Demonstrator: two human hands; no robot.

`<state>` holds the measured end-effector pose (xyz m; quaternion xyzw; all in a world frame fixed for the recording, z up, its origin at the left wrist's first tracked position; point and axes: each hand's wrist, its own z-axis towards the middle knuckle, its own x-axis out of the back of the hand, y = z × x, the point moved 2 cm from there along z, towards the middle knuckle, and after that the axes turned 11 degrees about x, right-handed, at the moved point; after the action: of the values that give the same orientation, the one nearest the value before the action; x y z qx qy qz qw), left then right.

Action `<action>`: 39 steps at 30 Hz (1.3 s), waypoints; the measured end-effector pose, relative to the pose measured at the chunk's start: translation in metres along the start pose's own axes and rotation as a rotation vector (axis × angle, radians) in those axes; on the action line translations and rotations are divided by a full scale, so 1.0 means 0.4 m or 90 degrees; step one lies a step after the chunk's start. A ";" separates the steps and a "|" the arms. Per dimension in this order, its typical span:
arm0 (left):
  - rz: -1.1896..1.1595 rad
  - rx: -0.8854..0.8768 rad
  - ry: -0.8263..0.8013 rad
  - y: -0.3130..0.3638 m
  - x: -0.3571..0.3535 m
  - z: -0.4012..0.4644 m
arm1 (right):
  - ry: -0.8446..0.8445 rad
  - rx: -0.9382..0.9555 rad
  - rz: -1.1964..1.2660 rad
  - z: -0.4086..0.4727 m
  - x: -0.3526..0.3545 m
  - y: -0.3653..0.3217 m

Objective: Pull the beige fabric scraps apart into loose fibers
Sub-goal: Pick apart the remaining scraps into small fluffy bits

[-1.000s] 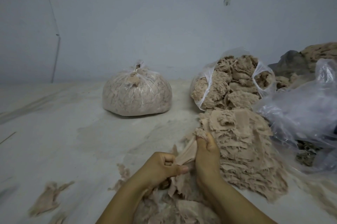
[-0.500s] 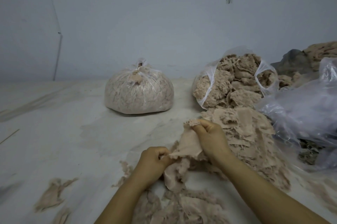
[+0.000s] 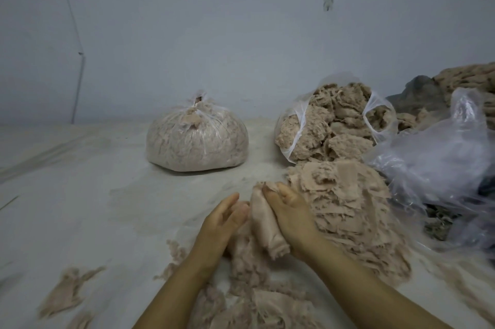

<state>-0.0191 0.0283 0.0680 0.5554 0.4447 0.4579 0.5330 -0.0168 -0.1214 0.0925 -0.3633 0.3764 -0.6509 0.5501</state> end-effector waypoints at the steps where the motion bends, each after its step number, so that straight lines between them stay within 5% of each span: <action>1: -0.026 -0.001 -0.022 0.000 -0.005 -0.001 | -0.021 0.006 0.006 -0.008 -0.016 -0.005; 8: -0.158 0.014 0.100 -0.001 0.009 0.007 | -0.155 -0.227 0.180 -0.076 -0.056 0.004; 13: -0.211 0.050 0.149 0.006 0.048 0.015 | -0.103 -0.284 0.245 -0.084 -0.030 0.014; 20: -0.153 0.036 0.085 0.012 0.032 0.004 | -0.134 -0.303 0.282 -0.095 -0.033 0.017; 27: -0.115 0.030 0.104 0.002 0.035 0.009 | -0.047 -0.228 0.211 -0.084 -0.009 0.021; 39: 0.027 0.065 0.028 -0.004 0.003 0.004 | -0.425 -0.280 -0.047 -0.065 0.102 -0.012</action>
<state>-0.0175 0.0291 0.0663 0.5809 0.4673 0.4579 0.4843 -0.0473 -0.1591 0.0874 -0.6769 0.2942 -0.4203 0.5278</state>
